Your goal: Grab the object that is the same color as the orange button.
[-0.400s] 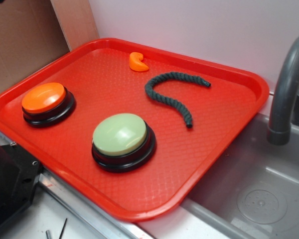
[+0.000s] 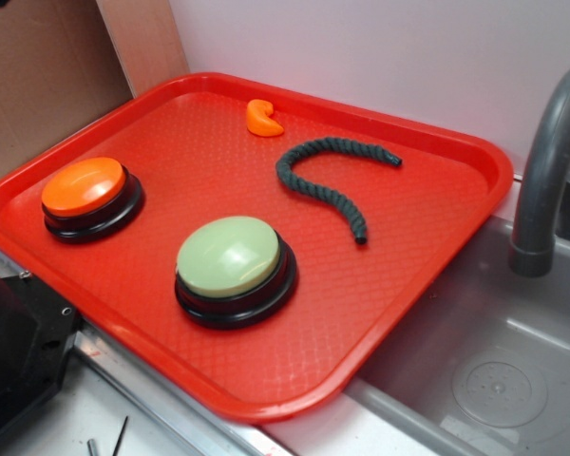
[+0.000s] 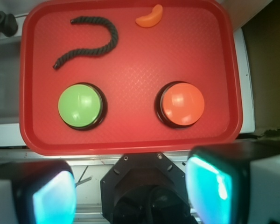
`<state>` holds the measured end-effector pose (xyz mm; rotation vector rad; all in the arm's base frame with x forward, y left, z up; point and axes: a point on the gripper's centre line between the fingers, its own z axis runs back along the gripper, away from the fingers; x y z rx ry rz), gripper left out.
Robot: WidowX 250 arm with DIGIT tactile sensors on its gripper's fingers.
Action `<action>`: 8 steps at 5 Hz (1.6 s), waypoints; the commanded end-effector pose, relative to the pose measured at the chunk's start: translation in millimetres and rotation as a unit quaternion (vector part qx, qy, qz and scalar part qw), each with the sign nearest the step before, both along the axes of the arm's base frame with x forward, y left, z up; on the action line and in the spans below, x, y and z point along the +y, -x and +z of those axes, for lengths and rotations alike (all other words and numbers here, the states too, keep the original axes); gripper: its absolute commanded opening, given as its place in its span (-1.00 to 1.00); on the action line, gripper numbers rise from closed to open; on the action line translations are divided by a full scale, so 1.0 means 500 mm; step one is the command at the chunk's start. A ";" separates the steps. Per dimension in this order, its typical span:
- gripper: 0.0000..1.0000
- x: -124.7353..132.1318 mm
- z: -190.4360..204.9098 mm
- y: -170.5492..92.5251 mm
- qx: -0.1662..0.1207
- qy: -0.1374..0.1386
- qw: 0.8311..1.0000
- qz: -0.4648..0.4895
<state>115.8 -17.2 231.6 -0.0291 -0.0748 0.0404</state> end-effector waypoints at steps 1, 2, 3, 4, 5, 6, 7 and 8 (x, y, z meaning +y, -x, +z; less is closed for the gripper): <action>1.00 0.030 -0.038 -0.083 -0.026 -0.005 0.989 0.144; 1.00 0.053 -0.065 -0.134 -0.081 -0.007 0.968 0.237; 1.00 0.075 -0.112 -0.201 -0.082 -0.023 0.963 0.257; 1.00 0.091 -0.157 -0.253 -0.105 -0.029 0.953 0.283; 1.00 0.099 -0.189 -0.288 -0.100 -0.019 0.949 0.298; 1.00 0.117 -0.238 -0.347 -0.106 -0.036 0.935 0.336; 1.00 0.139 -0.261 -0.389 -0.107 -0.031 0.924 0.365; 1.00 0.166 -0.288 -0.416 -0.093 -0.036 0.915 0.390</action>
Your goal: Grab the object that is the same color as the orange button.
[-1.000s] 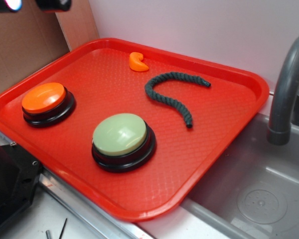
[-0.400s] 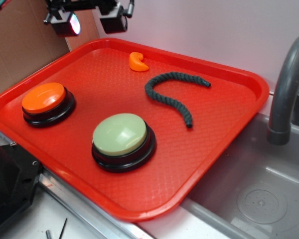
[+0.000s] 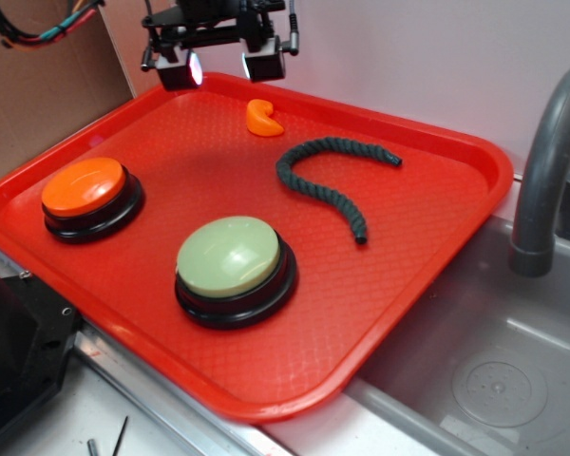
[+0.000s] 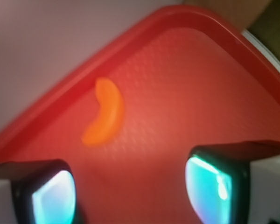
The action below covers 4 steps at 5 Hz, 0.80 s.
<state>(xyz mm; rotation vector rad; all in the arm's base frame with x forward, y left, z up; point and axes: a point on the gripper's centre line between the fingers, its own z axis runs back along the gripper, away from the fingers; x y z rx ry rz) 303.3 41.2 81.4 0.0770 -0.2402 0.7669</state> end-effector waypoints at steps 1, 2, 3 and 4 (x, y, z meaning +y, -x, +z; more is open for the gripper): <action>1.00 0.071 -0.014 -0.048 -0.012 -0.018 0.998 0.058; 1.00 0.092 -0.039 -0.047 -0.011 -0.009 0.998 0.054; 1.00 0.088 -0.058 -0.051 -0.025 -0.021 0.998 0.051; 1.00 0.078 -0.074 -0.066 -0.027 -0.012 0.999 0.041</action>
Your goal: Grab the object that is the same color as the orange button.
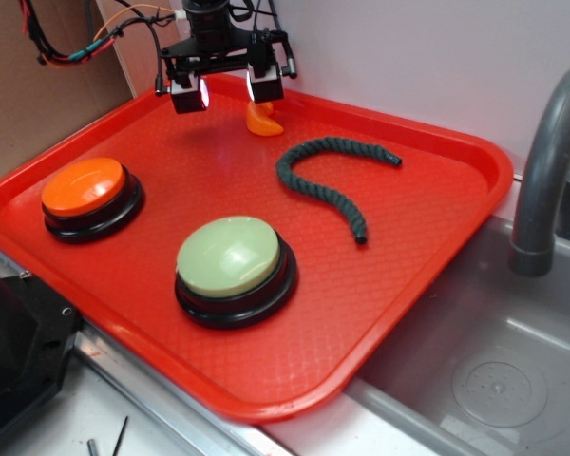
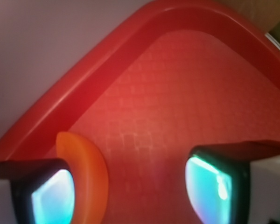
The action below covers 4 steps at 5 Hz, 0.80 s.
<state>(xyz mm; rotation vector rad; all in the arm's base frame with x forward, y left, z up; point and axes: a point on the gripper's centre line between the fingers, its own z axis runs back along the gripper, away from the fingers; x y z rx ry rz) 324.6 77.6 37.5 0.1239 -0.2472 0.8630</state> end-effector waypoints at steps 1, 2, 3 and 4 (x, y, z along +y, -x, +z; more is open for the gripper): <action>1.00 0.002 -0.007 -0.031 -0.024 0.023 0.999 -0.019; 1.00 -0.008 -0.026 -0.034 -0.018 0.025 0.999 -0.025; -1.00 -0.013 -0.026 -0.027 -0.021 0.022 1.000 -0.006; -1.00 -0.012 -0.020 -0.019 -0.023 0.025 0.999 -0.007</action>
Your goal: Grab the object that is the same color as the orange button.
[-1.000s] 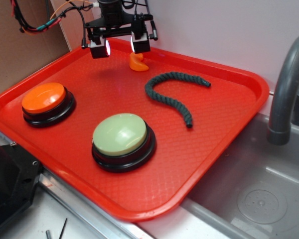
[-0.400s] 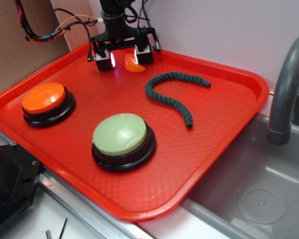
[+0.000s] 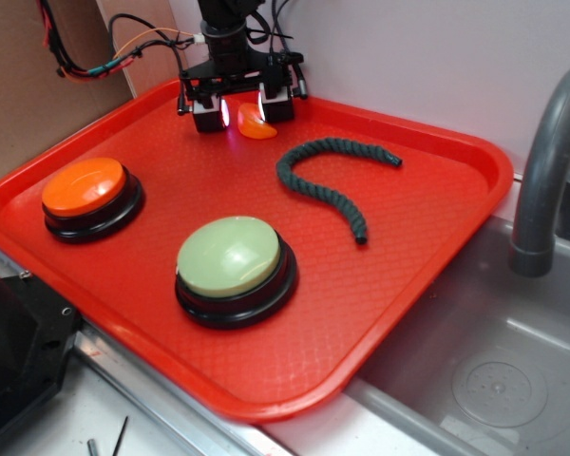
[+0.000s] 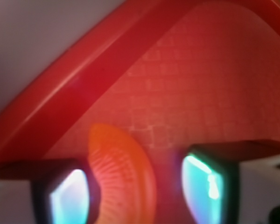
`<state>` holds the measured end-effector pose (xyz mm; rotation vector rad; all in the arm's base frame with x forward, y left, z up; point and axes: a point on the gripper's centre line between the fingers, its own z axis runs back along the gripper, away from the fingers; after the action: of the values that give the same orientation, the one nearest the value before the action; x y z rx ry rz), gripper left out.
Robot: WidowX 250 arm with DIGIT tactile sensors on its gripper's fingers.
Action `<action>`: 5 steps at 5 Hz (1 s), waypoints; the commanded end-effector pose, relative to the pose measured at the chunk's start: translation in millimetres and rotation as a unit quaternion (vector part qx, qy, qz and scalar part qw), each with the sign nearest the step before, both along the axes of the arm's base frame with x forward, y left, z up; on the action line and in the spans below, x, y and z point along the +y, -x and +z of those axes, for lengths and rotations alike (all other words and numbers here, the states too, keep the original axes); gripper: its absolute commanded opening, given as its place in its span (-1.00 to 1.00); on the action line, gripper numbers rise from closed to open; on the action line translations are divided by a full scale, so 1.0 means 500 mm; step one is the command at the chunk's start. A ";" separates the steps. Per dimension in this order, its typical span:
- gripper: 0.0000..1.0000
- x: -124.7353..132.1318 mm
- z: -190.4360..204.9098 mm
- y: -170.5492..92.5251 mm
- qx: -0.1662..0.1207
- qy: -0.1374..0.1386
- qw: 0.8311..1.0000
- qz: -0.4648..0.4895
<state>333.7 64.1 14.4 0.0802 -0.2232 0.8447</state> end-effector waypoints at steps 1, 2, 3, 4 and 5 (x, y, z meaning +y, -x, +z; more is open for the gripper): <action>-1.00 0.018 0.036 0.006 -0.012 0.015 1.000 -0.013; -1.00 0.021 0.066 0.020 0.000 0.023 0.999 -0.042; -1.00 0.022 0.125 0.039 0.018 0.060 0.985 -0.159; -1.00 -0.002 0.193 0.062 0.042 0.071 0.959 -0.271; -1.00 -0.028 0.279 0.114 0.037 0.049 0.938 -0.342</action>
<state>270.1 39.1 138.8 -0.0712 -0.0595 0.1635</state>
